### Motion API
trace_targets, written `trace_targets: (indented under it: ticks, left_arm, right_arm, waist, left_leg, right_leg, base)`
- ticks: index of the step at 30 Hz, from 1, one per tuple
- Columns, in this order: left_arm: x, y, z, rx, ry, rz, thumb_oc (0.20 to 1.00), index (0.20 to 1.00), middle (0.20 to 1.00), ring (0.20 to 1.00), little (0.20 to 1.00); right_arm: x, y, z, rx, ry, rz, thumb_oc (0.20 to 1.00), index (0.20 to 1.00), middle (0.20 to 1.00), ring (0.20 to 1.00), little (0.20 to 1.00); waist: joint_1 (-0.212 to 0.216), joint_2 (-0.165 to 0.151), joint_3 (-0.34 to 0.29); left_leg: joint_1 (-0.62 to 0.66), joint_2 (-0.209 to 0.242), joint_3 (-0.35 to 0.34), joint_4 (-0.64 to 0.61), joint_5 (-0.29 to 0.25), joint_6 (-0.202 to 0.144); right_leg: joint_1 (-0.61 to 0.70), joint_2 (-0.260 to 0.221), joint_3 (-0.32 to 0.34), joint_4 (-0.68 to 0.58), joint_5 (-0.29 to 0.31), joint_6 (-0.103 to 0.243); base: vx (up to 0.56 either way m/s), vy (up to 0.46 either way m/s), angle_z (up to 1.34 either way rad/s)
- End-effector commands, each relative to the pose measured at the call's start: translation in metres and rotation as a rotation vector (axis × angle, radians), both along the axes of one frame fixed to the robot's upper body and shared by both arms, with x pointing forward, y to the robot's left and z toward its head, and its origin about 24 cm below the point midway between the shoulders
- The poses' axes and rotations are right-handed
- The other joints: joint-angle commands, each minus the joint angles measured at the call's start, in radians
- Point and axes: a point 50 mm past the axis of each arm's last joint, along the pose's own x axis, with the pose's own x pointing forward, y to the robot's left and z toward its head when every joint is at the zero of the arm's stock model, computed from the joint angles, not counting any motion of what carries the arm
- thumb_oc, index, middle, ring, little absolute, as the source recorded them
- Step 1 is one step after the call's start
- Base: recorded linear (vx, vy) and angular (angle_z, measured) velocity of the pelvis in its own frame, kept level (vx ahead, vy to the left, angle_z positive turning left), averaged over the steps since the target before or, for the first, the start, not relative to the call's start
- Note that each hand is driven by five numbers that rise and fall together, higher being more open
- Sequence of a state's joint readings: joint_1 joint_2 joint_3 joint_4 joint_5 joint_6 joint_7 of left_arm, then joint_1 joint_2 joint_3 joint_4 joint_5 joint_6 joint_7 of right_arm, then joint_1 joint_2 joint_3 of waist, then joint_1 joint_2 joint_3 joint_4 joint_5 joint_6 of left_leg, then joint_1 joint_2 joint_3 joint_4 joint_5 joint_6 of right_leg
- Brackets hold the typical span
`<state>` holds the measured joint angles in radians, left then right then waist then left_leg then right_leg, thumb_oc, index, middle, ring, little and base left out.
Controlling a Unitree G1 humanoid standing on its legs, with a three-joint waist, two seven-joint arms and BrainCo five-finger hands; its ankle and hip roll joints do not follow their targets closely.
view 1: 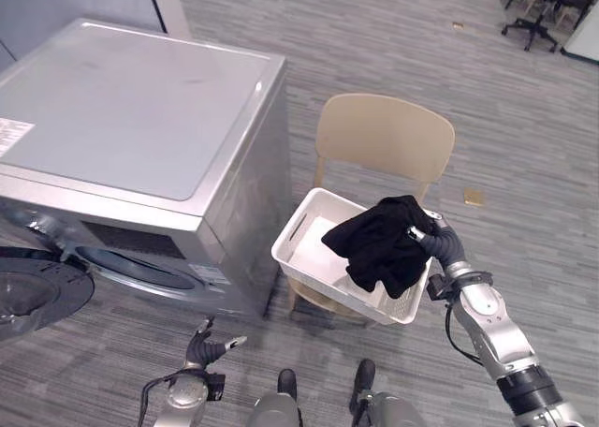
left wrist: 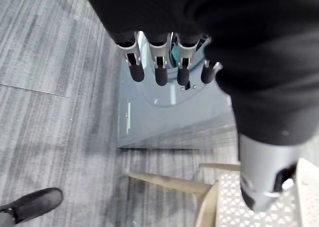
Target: Grab the laundry basket,head to the washer,open it,put in the laundry and shut it.
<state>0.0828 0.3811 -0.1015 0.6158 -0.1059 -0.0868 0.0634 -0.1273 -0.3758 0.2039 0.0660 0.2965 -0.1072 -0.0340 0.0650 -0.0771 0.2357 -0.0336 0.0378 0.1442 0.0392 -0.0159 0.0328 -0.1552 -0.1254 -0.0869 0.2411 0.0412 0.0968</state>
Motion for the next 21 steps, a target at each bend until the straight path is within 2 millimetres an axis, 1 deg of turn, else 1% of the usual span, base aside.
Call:
trace_targets:
  ticks: [1, 2, 3, 4, 5, 6, 7, 8, 9, 10, 12, 13, 14, 15, 16, 17, 18, 19, 21]
  left_arm:
    - [0.015, -0.004, 0.012, 0.044, -0.07, -0.072, 1.0, 1.0, 1.0, 1.0, 1.0]
    - [0.016, -0.004, 0.014, 0.045, -0.081, -0.074, 1.0, 1.0, 1.0, 1.0, 1.0]
    - [0.019, -0.006, 0.019, 0.043, -0.109, -0.086, 1.0, 1.0, 1.0, 1.0, 1.0]
    - [0.022, -0.008, 0.024, 0.032, -0.139, -0.085, 1.0, 1.0, 1.0, 1.0, 1.0]
    - [0.022, -0.008, 0.024, 0.032, -0.139, -0.084, 1.0, 1.0, 1.0, 1.0, 1.0]
    - [0.023, -0.01, 0.027, 0.025, -0.166, -0.079, 1.0, 1.0, 1.0, 1.0, 1.0]
    - [0.024, -0.013, 0.029, 0.013, -0.179, -0.088, 1.0, 1.0, 1.0, 1.0, 1.0]
    - [0.027, -0.016, 0.033, 0.003, -0.203, -0.091, 1.0, 1.0, 1.0, 1.0, 1.0]
    - [0.03, -0.02, 0.036, -0.01, -0.227, -0.088, 1.0, 1.0, 1.0, 1.0, 1.0]
    - [0.034, -0.025, 0.039, -0.022, -0.25, -0.101, 1.0, 1.0, 1.0, 1.0, 1.0]
    - [0.041, -0.035, 0.05, -0.029, -0.306, -0.153, 1.0, 1.0, 1.0, 1.0, 1.0]
    - [0.045, -0.038, 0.056, -0.025, -0.336, -0.183, 1.0, 1.0, 1.0, 1.0, 1.0]
    - [0.048, -0.043, 0.064, -0.015, -0.369, -0.223, 1.0, 1.0, 1.0, 1.0, 1.0]
    - [0.055, -0.054, 0.077, 0.008, -0.432, -0.307, 1.0, 1.0, 1.0, 1.0, 1.0]
    - [0.055, -0.054, 0.077, 0.008, -0.432, -0.307, 1.0, 1.0, 1.0, 1.0, 1.0]
    - [0.064, -0.067, 0.093, 0.027, -0.504, -0.381, 1.0, 1.0, 1.0, 1.0, 1.0]
    - [0.064, -0.067, 0.093, 0.027, -0.505, -0.381, 1.0, 1.0, 1.0, 1.0, 1.0]
    - [0.068, -0.075, 0.1, 0.031, -0.541, -0.42, 1.0, 1.0, 1.0, 1.0, 1.0]
    - [0.074, -0.089, 0.11, 0.034, -0.589, -0.473, 1.0, 1.0, 1.0, 1.0, 1.0]
  right_arm:
    - [0.004, 0.001, 0.054, 0.116, -0.268, 0.039, 0.2, 0.2, 0.2, 0.2, 0.2]
    - [0.003, 0.0, 0.055, 0.118, -0.277, 0.029, 0.2, 0.2, 0.2, 0.2, 0.2]
    - [0.004, 0.001, 0.059, 0.126, -0.292, 0.036, 0.2, 0.2, 0.2, 0.2, 0.2]
    - [0.007, 0.008, 0.064, 0.162, -0.309, 0.059, 0.2, 0.2, 0.2, 0.2, 0.2]
    - [0.007, 0.008, 0.064, 0.162, -0.309, 0.059, 0.2, 0.2, 0.2, 0.2, 0.2]
    - [0.008, 0.011, 0.068, 0.181, -0.329, 0.06, 0.2, 0.2, 0.2, 0.2, 0.2]
    - [0.008, 0.012, 0.071, 0.182, -0.338, 0.071, 0.2, 0.2, 0.2, 0.2, 0.2]
    - [0.009, 0.014, 0.075, 0.173, -0.348, 0.085, 0.2, 0.2, 0.2, 0.2, 0.2]
    - [0.01, 0.013, 0.077, 0.158, -0.357, 0.082, 0.2, 0.2, 0.2, 0.2, 0.2]
    - [0.011, 0.012, 0.079, 0.142, -0.361, 0.081, 0.2, 0.2, 0.2, 0.2, 0.2]
    - [0.012, 0.014, 0.081, 0.107, -0.364, 0.097, 0.2, 0.2, 0.2, 0.2, 0.2]
    - [0.011, 0.015, 0.081, 0.099, -0.363, 0.108, 0.2, 0.2, 0.2, 0.2, 0.2]
    - [0.01, 0.017, 0.083, 0.091, -0.371, 0.127, 0.2, 0.2, 0.2, 0.2, 0.2]
    - [0.01, 0.023, 0.085, 0.084, -0.379, 0.169, 0.2, 0.2, 0.2, 0.2, 0.2]
    - [0.01, 0.023, 0.085, 0.084, -0.38, 0.169, 0.2, 0.2, 0.2, 0.2, 0.2]
    - [0.01, 0.028, 0.086, 0.081, -0.377, 0.204, 0.2, 0.2, 0.2, 0.2, 0.2]
    - [0.01, 0.028, 0.086, 0.081, -0.377, 0.204, 0.2, 0.2, 0.2, 0.2, 0.2]
    - [0.011, 0.031, 0.087, 0.087, -0.376, 0.216, 0.2, 0.2, 0.2, 0.2, 0.2]
    - [0.013, 0.04, 0.09, 0.09, -0.381, 0.253, 0.2, 0.2, 0.2, 0.2, 0.2]
  waist:
    - [0.032, 0.041, -0.047]
    - [0.035, 0.039, -0.061]
    - [0.044, 0.036, -0.067]
    - [0.06, 0.036, -0.074]
    - [0.059, 0.036, -0.075]
    - [0.078, 0.039, -0.072]
    - [0.079, 0.045, -0.069]
    - [0.082, 0.055, -0.06]
    - [0.084, 0.065, -0.043]
    - [0.082, 0.067, -0.033]
    - [0.067, 0.059, -0.027]
    - [0.06, 0.052, -0.029]
    - [0.054, 0.041, -0.029]
    - [0.041, 0.022, -0.029]
    - [0.039, 0.022, -0.029]
    - [0.022, 0.015, -0.038]
    - [0.021, 0.014, -0.038]
    - [0.009, 0.015, -0.047]
    - [0.002, 0.015, -0.064]
  left_leg:
    - [-0.063, -0.03, -0.11, -0.03, 0.052, -0.026]
    - [-0.077, -0.031, -0.123, -0.035, 0.064, -0.031]
    - [-0.1, -0.032, -0.145, -0.039, 0.089, -0.046]
    - [-0.147, -0.034, -0.16, -0.049, 0.139, -0.074]
    - [-0.147, -0.034, -0.161, -0.05, 0.139, -0.074]
    - [-0.182, -0.026, -0.163, -0.056, 0.173, -0.094]
    - [-0.207, -0.022, -0.174, -0.061, 0.194, -0.112]
    - [-0.229, -0.019, -0.181, -0.068, 0.214, -0.129]
    - [-0.248, -0.015, -0.183, -0.068, 0.236, -0.147]
    - [-0.262, -0.012, -0.164, -0.063, 0.228, -0.146]
    - [-0.252, 0.002, -0.096, -0.032, 0.181, -0.12]
    - [-0.245, 0.008, -0.076, 0.003, 0.159, -0.11]
    - [-0.235, 0.01, -0.066, 0.047, 0.125, -0.102]
    - [-0.193, 0.011, -0.066, 0.114, 0.043, -0.094]
    - [-0.196, 0.011, -0.067, 0.114, 0.045, -0.094]
    - [-0.132, 0.029, -0.05, 0.127, -0.005, -0.097]
    - [-0.133, 0.028, -0.051, 0.125, -0.001, -0.096]
    - [-0.103, 0.037, -0.045, 0.107, 0.004, -0.101]
    - [-0.088, 0.037, -0.033, 0.068, 0.013, -0.102]
  right_leg:
    - [0.079, 0.043, 0.023, 0.105, -0.107, 0.053]
    - [0.103, 0.051, 0.039, 0.084, -0.128, 0.046]
    - [0.144, 0.069, 0.056, 0.029, -0.179, 0.025]
    - [0.188, 0.096, 0.062, -0.079, -0.203, 0.001]
    - [0.19, 0.096, 0.061, -0.082, -0.201, 0.0]
    - [0.212, 0.112, 0.065, -0.147, -0.214, -0.014]
    - [0.214, 0.123, 0.056, -0.18, -0.214, -0.022]
    - [0.206, 0.135, 0.049, -0.197, -0.207, -0.031]
    - [0.2, 0.143, 0.031, -0.202, -0.197, -0.033]
    - [0.189, 0.14, 0.013, -0.201, -0.188, -0.034]
    - [0.168, 0.119, -0.038, -0.21, -0.165, -0.026]
    - [0.163, 0.109, -0.06, -0.22, -0.154, -0.024]
    - [0.159, 0.096, -0.076, -0.225, -0.145, -0.025]
    - [0.155, 0.075, -0.104, -0.232, -0.132, -0.027]
    - [0.154, 0.075, -0.106, -0.233, -0.13, -0.027]
    - [0.152, 0.064, -0.136, -0.238, -0.128, -0.028]
    - [0.15, 0.064, -0.137, -0.239, -0.126, -0.029]
    - [0.152, 0.062, -0.154, -0.243, -0.123, -0.027]
    - [0.157, 0.063, -0.168, -0.251, -0.117, -0.023]
  base:
    - [-0.19, -0.175, 0.72]
    - [-0.19, -0.207, 0.88]
    - [-0.29, -0.31, 1.0]
    - [-0.23, -0.245, 0.82]
    - [-0.29, -0.283, 0.63]
    - [-0.21, -0.191, 0.31]
    - [-0.31, -0.25, 0.22]
    - [-0.32, -0.171, 0.22]
    - [-0.34, -0.123, 0.45]
    - [-0.36, -0.071, 0.58]
    - [-0.3, -0.032, 0.61]
    - [-0.23, -0.039, 0.63]
    - [-0.21, -0.057, 0.97]
    - [-0.15, -0.043, 1.0]
    - [-0.13, -0.015, 1.12]
    - [-0.06, 0.014, 0.81]
    - [-0.05, 0.039, 0.87]
    - [0.01, 0.055, 0.66]
    - [0.03, 0.081, 0.5]
